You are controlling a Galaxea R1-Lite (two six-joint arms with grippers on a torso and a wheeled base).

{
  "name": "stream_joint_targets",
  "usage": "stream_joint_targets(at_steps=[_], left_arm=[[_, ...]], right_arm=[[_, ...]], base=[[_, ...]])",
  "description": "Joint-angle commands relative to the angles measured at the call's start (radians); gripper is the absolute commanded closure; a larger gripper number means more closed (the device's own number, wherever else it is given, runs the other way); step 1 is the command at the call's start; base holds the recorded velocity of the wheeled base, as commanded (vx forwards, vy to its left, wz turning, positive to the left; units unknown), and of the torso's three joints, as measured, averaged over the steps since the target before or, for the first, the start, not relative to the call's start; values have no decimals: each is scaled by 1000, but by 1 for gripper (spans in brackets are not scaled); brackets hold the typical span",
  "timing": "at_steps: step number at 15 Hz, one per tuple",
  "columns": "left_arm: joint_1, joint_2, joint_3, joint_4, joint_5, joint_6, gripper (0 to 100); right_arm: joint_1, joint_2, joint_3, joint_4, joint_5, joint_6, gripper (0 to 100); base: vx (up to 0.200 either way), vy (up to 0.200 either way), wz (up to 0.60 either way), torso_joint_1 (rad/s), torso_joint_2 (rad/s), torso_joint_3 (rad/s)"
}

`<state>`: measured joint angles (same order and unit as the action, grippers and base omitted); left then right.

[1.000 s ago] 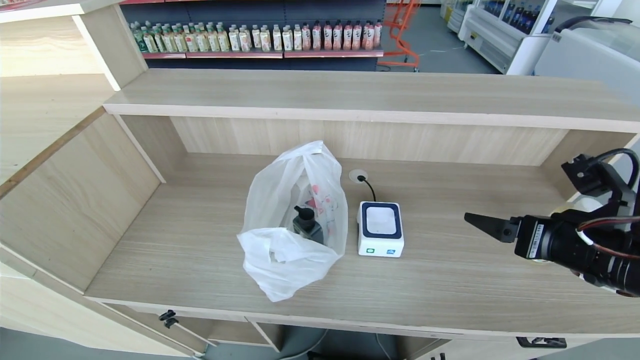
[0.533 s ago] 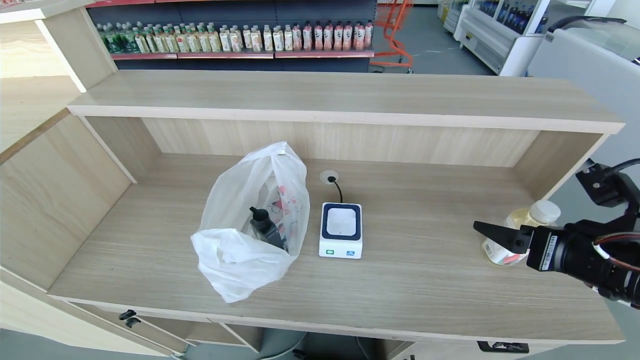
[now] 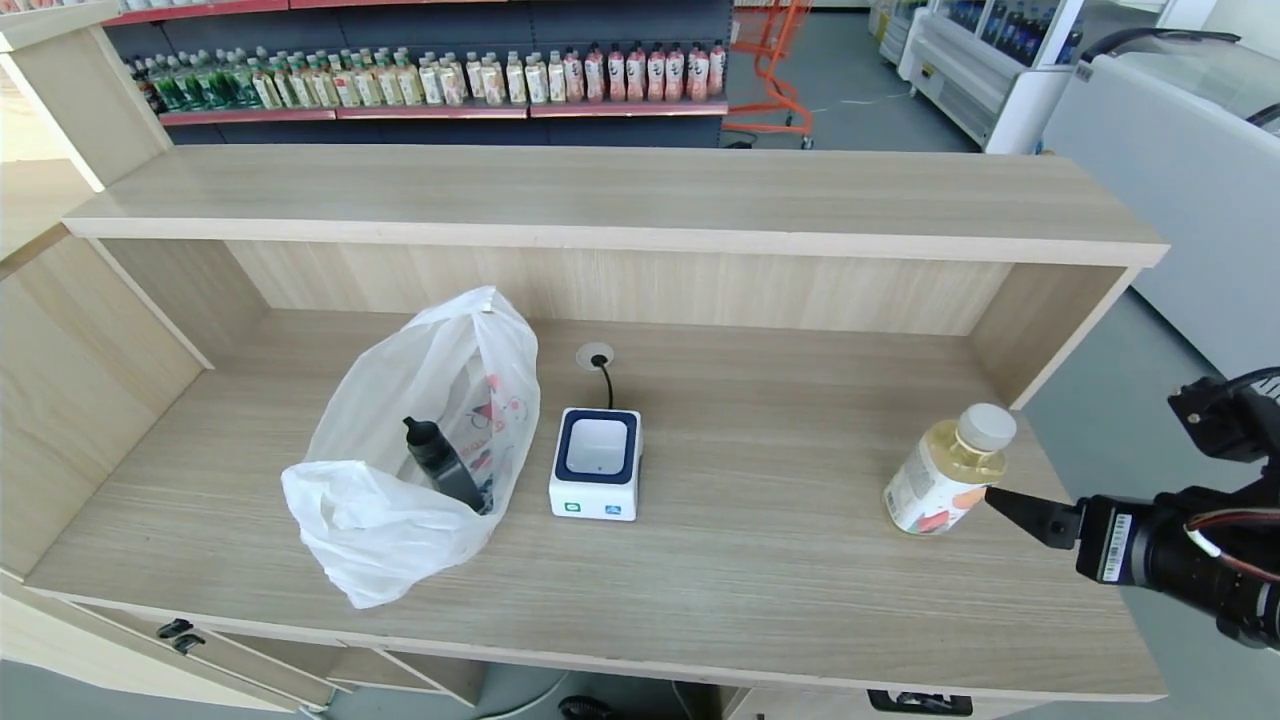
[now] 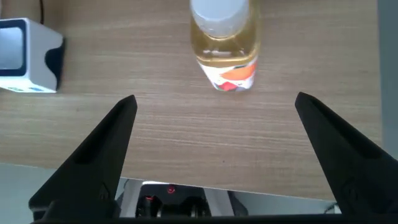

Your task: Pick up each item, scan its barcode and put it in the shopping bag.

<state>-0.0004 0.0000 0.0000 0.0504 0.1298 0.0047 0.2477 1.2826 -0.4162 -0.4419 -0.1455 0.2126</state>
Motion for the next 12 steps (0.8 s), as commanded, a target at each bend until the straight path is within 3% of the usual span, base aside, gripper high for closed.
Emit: stream_joint_targets(at_steps=[1,5,7,12], left_arm=[[-1,0,0,0,1,0,0],[-1,0,0,0,1,0,0],[-1,0,0,0,1,0,0],[-1,0,0,0,1,0,0]], right_arm=[[-36,1,11,35,-62,-1,0],[-90,83,2,32,-101,7,0],[-71,173,16,-89,-101,64,0],[-1,420,16,-422,-108,39,0]], base=[[0,0,0,0,0,0],[0,0,0,0,0,0],[0,0,0,0,0,0],[0,0,0,0,0,0]])
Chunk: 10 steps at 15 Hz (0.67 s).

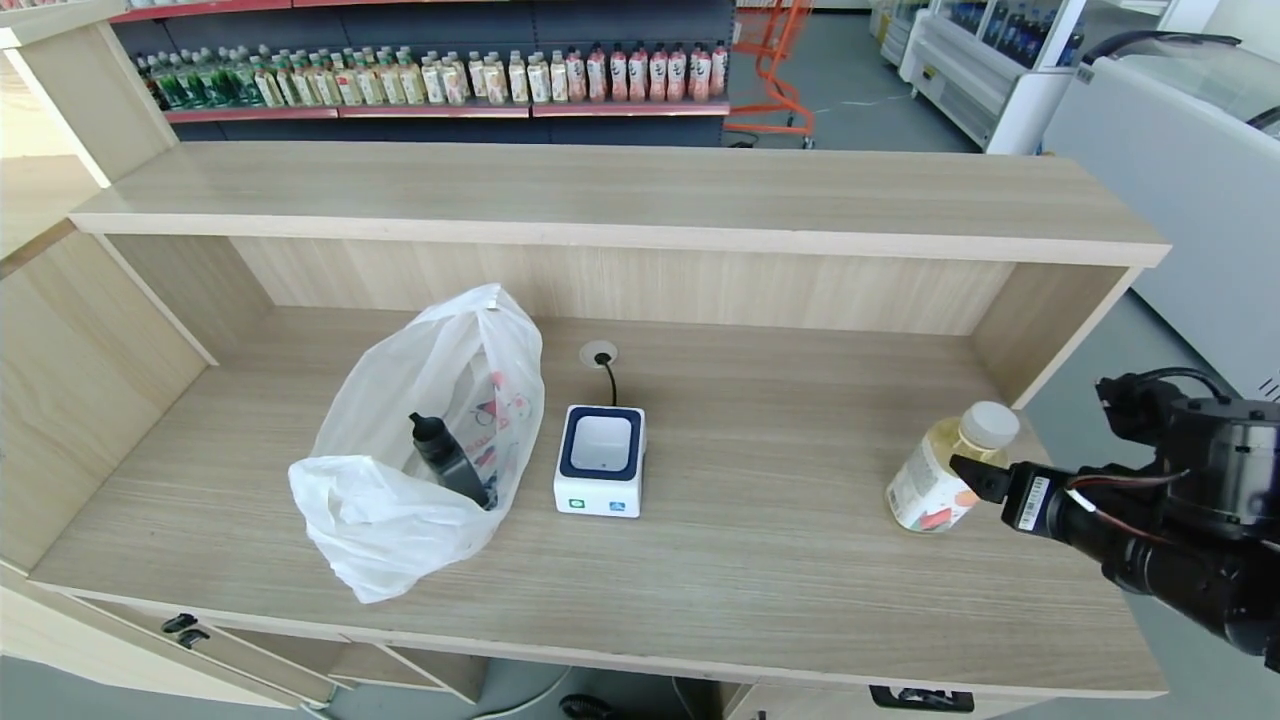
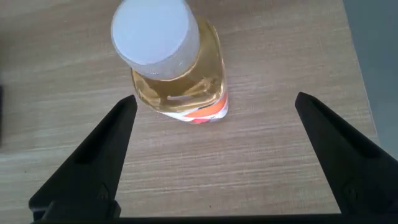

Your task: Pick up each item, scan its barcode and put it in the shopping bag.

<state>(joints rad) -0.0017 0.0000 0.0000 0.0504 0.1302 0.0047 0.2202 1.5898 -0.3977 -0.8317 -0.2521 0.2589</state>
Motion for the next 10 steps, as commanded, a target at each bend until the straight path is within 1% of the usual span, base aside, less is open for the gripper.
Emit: stream_joint_targets(at_steps=[1,6,10], left_arm=[[0,0,0,0,0,0,0],[0,0,0,0,0,0,0],[0,0,0,0,0,0,0]], right_arm=[[48,157,-7,-81,-6,-18,0],[61,297,-10,-274,-16,-44,0],[82,372,-38,-366,-12,-47,0]], base=[[0,0,0,0,0,0],[0,0,0,0,0,0],[0,0,0,0,0,0]])
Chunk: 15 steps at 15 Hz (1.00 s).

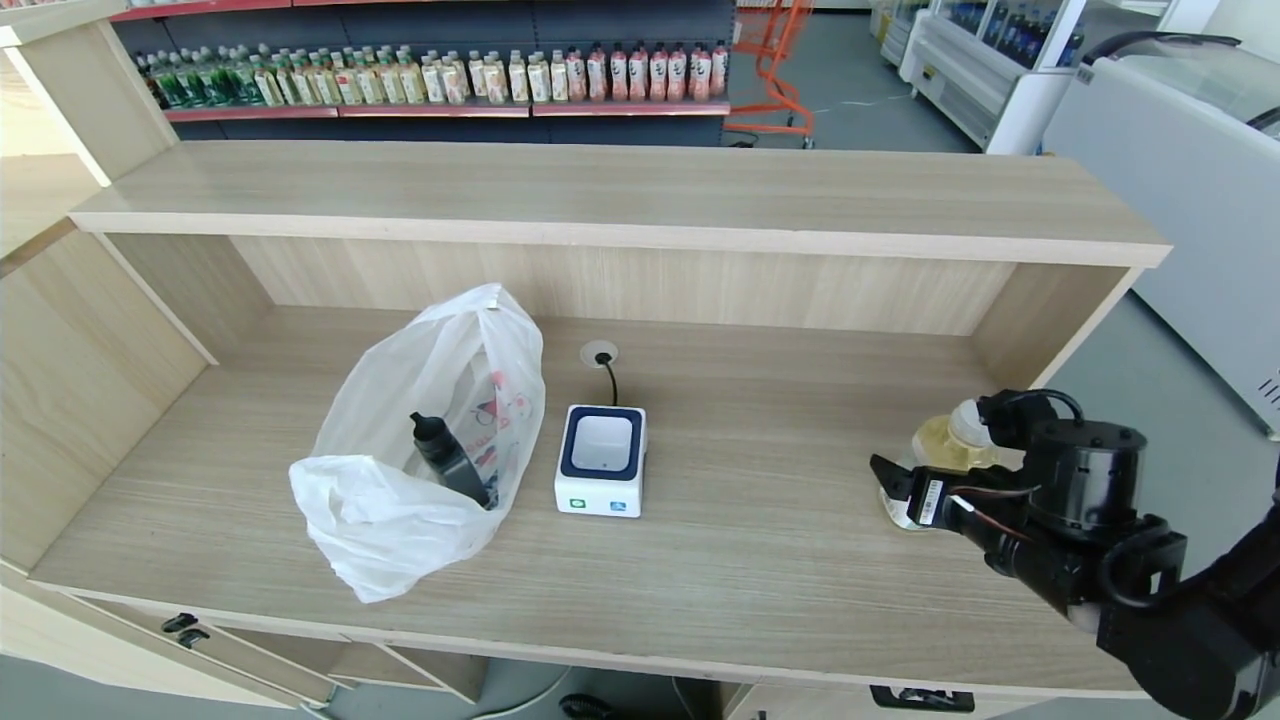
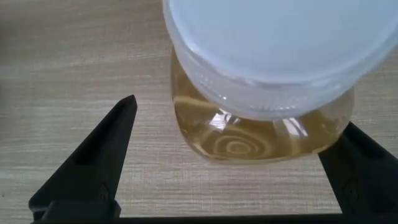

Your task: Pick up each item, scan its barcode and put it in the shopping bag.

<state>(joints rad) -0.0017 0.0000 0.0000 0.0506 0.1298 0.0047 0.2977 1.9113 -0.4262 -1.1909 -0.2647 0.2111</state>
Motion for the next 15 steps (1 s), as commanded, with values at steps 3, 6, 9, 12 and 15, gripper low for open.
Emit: stream_joint_targets(at_steps=[3,6,9,12,15], left_arm=[[0,0,0,0,1,0,0],[0,2,0,0,1,0,0],[0,0,0,0,1,0,0],[0,0,0,0,1,0,0],[0,0,0,0,1,0,0]], right_arm=[[17,91,-51,-30,15,-1,0],[18,107,-118,-36,16,-2,0],[18,137,-161,-39,35,-50,0],[18,160,-161,-102,116,-82,0],[18,178,-171,-131,131,-130,100]], base=[[0,0,0,0,0,0],[0,0,0,0,0,0],[0,0,0,0,0,0],[0,0,0,0,0,0],[0,0,0,0,0,0]])
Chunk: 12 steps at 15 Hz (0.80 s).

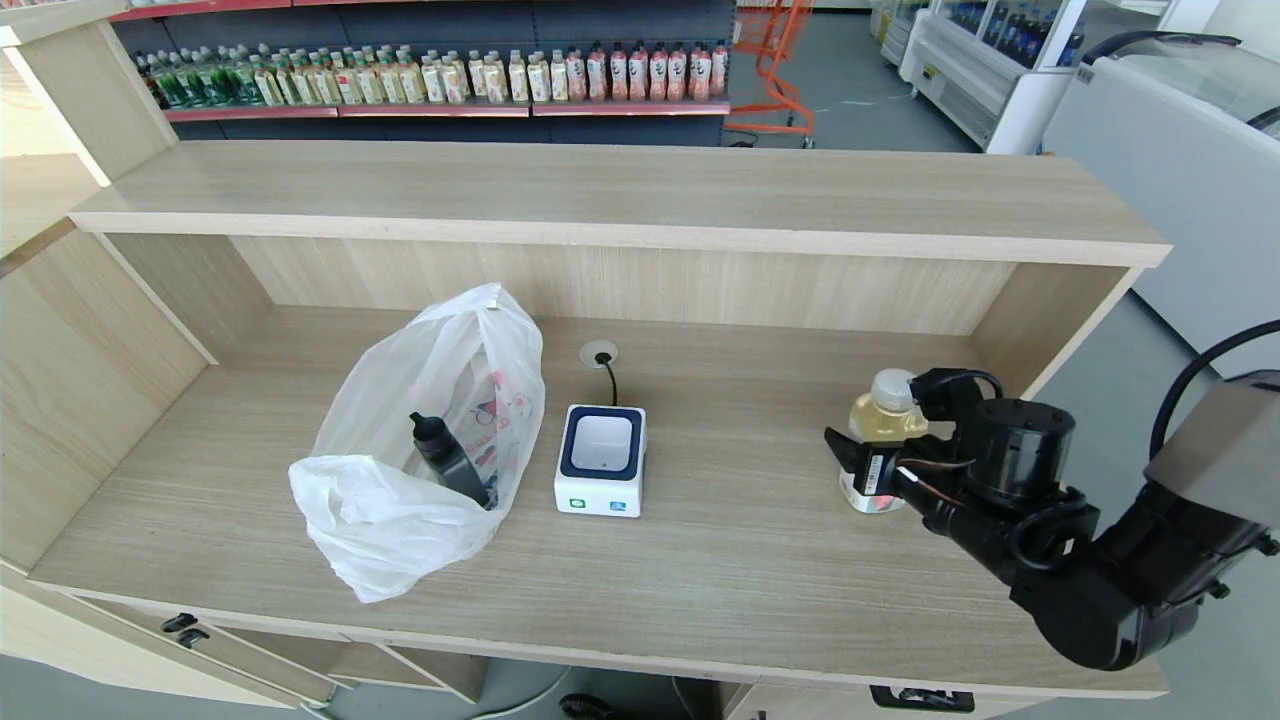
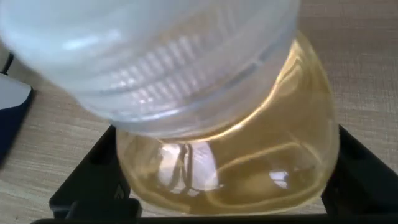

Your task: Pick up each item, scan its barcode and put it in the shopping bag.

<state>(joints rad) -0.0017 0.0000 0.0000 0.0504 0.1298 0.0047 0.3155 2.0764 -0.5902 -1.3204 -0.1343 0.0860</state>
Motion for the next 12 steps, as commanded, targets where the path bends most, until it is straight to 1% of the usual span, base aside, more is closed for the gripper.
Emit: stream_joint_targets(at_steps=[1,4,9,10,11,12], left_arm=[[0,0,0,0,1,0,0],[0,0,0,0,1,0,0],[0,2,0,0,1,0,0],[0,2,0,0,1,0,0],[0,0,0,0,1,0,0],[0,0,0,0,1,0,0]], right_arm=[[0,16,-7,-2,1,-12,100],[0,21,-31,-3,2,-58,100],[0,-29,-22,9,96,-69,100],[0,-78,-36,35,150,-52,100],[0,-165,-62,107,243,-9,100],[0,-285,-79,199,427,80,100]], base=[[0,0,0,0,0,0],[0,0,0,0,0,0],[0,0,0,0,0,0],[0,0,0,0,0,0],[0,0,0,0,0,0],[0,0,0,0,0,0]])
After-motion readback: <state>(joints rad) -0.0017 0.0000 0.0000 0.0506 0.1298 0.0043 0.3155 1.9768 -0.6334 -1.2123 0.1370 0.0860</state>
